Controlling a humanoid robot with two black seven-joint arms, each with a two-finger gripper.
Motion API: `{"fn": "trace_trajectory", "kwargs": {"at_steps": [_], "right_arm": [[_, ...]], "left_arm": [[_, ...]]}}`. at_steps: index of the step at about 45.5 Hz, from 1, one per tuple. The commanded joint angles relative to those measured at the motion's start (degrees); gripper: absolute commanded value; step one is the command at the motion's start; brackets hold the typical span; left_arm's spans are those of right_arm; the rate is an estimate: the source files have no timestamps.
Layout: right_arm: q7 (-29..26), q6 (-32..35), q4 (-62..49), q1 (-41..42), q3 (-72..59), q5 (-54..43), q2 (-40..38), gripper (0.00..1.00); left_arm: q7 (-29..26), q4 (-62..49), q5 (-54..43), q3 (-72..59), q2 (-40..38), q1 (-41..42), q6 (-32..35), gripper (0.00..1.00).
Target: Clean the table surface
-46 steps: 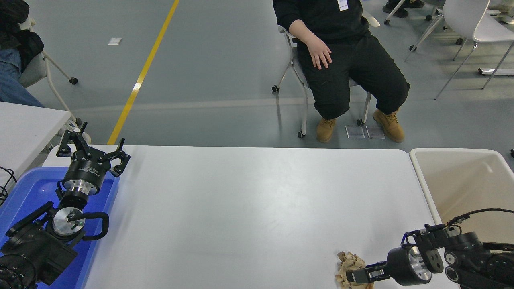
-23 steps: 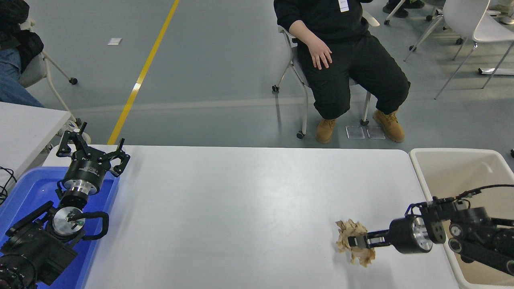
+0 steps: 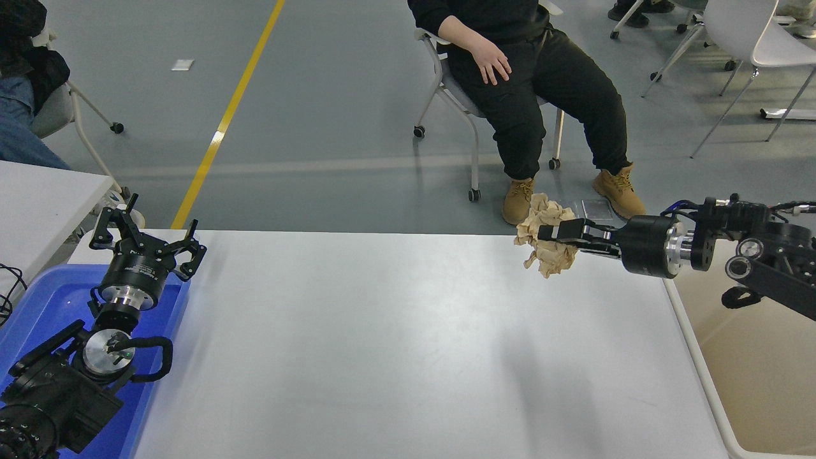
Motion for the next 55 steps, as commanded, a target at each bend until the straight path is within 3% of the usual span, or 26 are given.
{"fn": "trace_trajectory", "kwargs": {"at_steps": [1, 10, 25, 44, 55], "right_arm": [[0.02, -0.04, -10.32, 2.6, 1.03, 12.37, 0.11, 0.0], [-0.06, 0.14, -25.68, 2.86, 0.68, 26.07, 0.63, 0.0], [-0.5, 0.05, -44.33, 0.32, 0.59, 36.46, 3.27, 0.0], [-0.68, -0.83, -55.94, -6.8, 0.86, 46.74, 3.71, 0.0], [-0.94, -7.5, -59.02, -11.37, 0.24, 48.59, 3.71, 0.0]], "left_arm": [[0.05, 0.02, 0.0, 0.0, 0.0, 0.0, 0.01, 1.0], [0.05, 0.02, 0.0, 0.0, 0.0, 0.0, 0.01, 1.0], [0.05, -0.07, 0.0, 0.0, 0.0, 0.0, 0.01, 1.0], [-0.04, 0.02, 0.0, 0.0, 0.0, 0.0, 0.01, 1.0], [0.05, -0.07, 0.0, 0.0, 0.0, 0.0, 0.01, 1.0]]}}
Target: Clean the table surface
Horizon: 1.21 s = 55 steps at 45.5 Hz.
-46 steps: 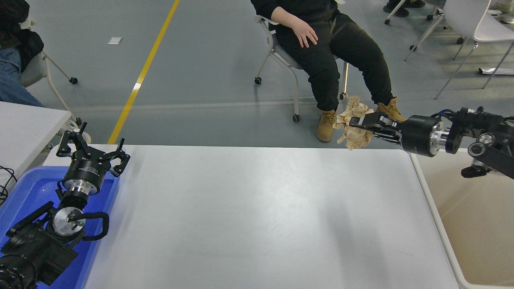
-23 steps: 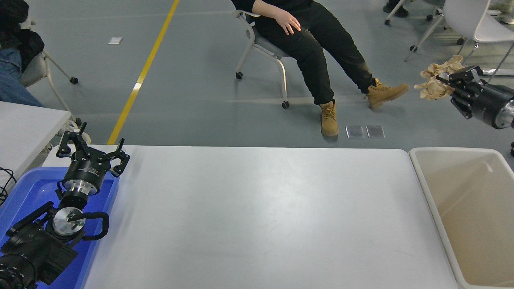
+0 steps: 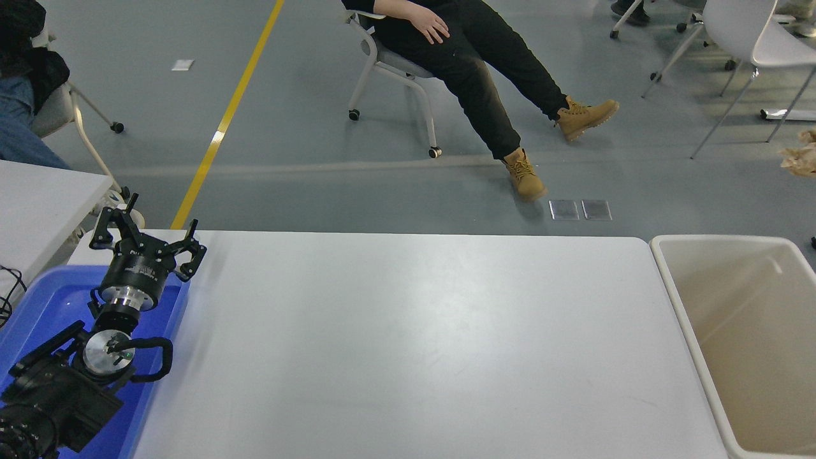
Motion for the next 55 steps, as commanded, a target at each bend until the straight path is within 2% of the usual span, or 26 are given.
{"fn": "trace_trajectory", "kwargs": {"at_steps": [1, 13, 32, 55], "right_arm": [[-0.25, -6.35, -3.88, -5.02, -0.74, 2.76, 0.09, 0.0], [-0.34, -11.45, -3.8, -10.73, -6.8, 1.71, 0.27, 0.0], [-0.34, -12.34, -3.53, -14.95, -33.08, -0.05, 3.96, 0.0], [-0.34, -12.07, -3.36, -15.75, -34.32, -4.71, 11.34, 0.0]], "left_arm": [[-0.03, -0.04, 0.0, 0.0, 0.0, 0.0, 0.01, 1.0], [0.06, 0.04, 0.0, 0.0, 0.0, 0.0, 0.01, 1.0], [-0.03, 0.04, 0.0, 0.0, 0.0, 0.0, 0.01, 1.0], [-0.03, 0.04, 0.0, 0.0, 0.0, 0.0, 0.01, 1.0]]}}
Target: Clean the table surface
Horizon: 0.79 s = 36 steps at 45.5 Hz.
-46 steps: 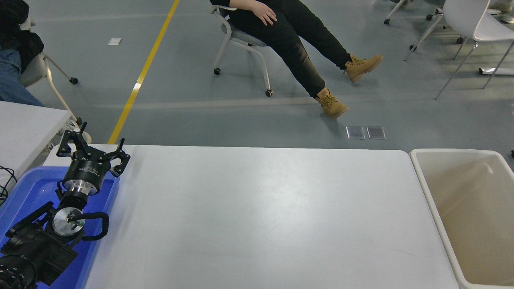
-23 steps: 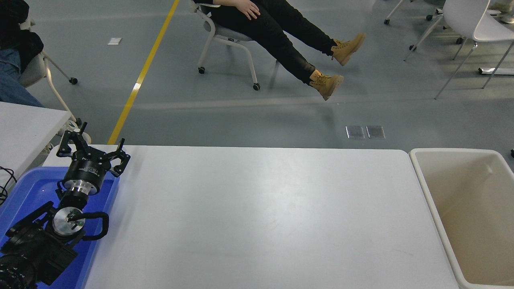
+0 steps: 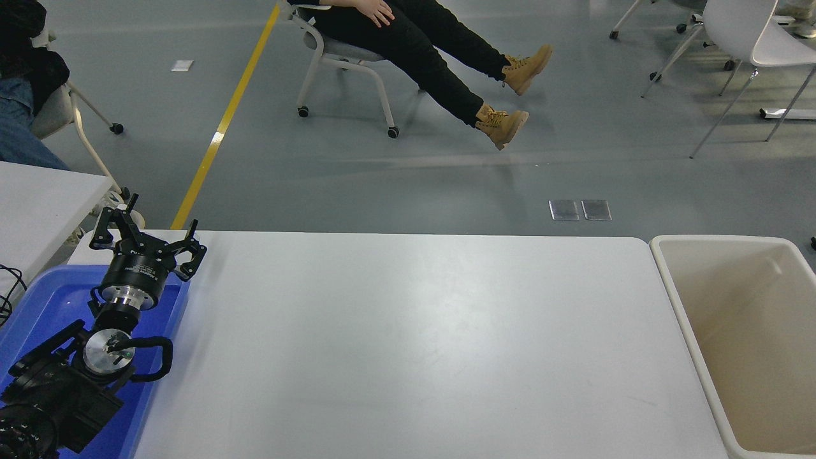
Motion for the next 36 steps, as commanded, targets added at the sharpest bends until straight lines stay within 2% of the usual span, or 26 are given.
{"fn": "trace_trajectory", "kwargs": {"at_steps": [1, 36], "right_arm": [[0.0, -0.01, -0.21, -0.69, -1.28, -1.93, 4.27, 0.0], [-0.09, -0.45, -0.56, -1.04, -1.01, -2.72, 6.03, 0.0]], "left_arm": [[-0.03, 0.05, -0.01, 0.0, 0.0, 0.0, 0.01, 1.0], [-0.03, -0.04, -0.01, 0.0, 0.0, 0.0, 0.01, 1.0]]}}
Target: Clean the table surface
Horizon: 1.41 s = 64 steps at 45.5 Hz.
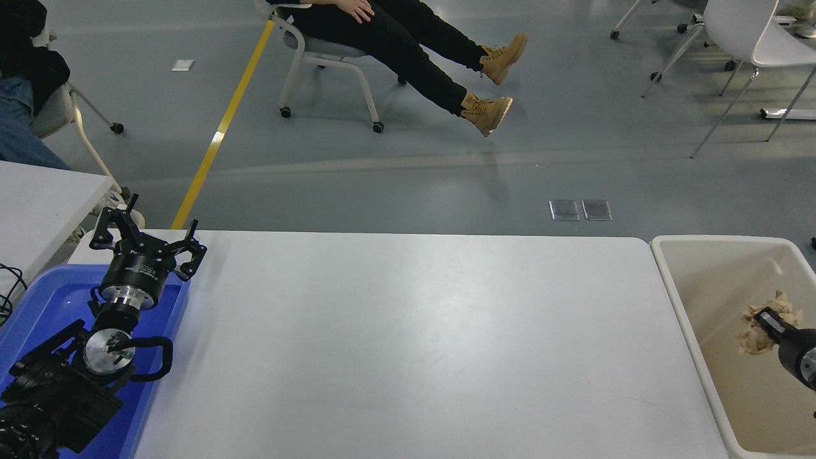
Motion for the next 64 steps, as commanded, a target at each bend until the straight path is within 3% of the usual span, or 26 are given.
{"fn": "trace_trajectory", "kwargs": {"at_steps": [1, 9, 10, 13, 17, 22, 44, 54, 64], "right_arm": [[-0.03, -0.01, -0.11, -0.13, -0.03, -0.08, 0.17, 0.0], [0.06, -0.36, -0.19, -0.31, 0.67, 0.1, 0.08, 0.03], [0.06, -0.71, -0.19, -0.31, 0.93, 0.27, -0.01, 0.24], [0.06, -2.29, -0.19, -0.31, 1.02, 0.71, -0.1, 0.51], [0.06, -3.88, -0.19, -0.31, 1.02, 0.71, -0.27, 0.78], [0.15, -4.06, -0.11, -0.31, 1.11, 0.89, -0.53, 0.96], [0.41, -3.62, 0.68, 1.97, 9.46, 1.15, -6.77, 0.97], [0.24, -3.44, 1.82, 12.78, 22.89, 4.22, -12.04, 0.98], [-0.03, -3.88, 13.59, 22.81, 43.45, 11.96, -16.18, 0.98]], "left_arm": [[0.01, -0.05, 0.0, 0.0, 0.0, 0.0, 0.0, 1.0], [0.02, 0.04, 0.0, 0.0, 0.0, 0.0, 0.0, 1.0], [0.02, 0.04, 0.0, 0.0, 0.0, 0.0, 0.0, 1.0], [0.01, -0.05, 0.0, 0.0, 0.0, 0.0, -0.08, 1.0], [0.02, 0.04, 0.0, 0.0, 0.0, 0.0, 0.0, 1.0], [0.01, 0.04, 0.0, 0.0, 0.0, 0.0, 0.0, 1.0], [-0.07, -0.05, 0.0, 0.0, 0.0, 0.0, 0.0, 1.0], [-0.07, 0.04, 0.0, 0.0, 0.0, 0.0, 0.0, 1.0], [0.01, 0.04, 0.0, 0.0, 0.0, 0.0, 0.0, 1.0]]}}
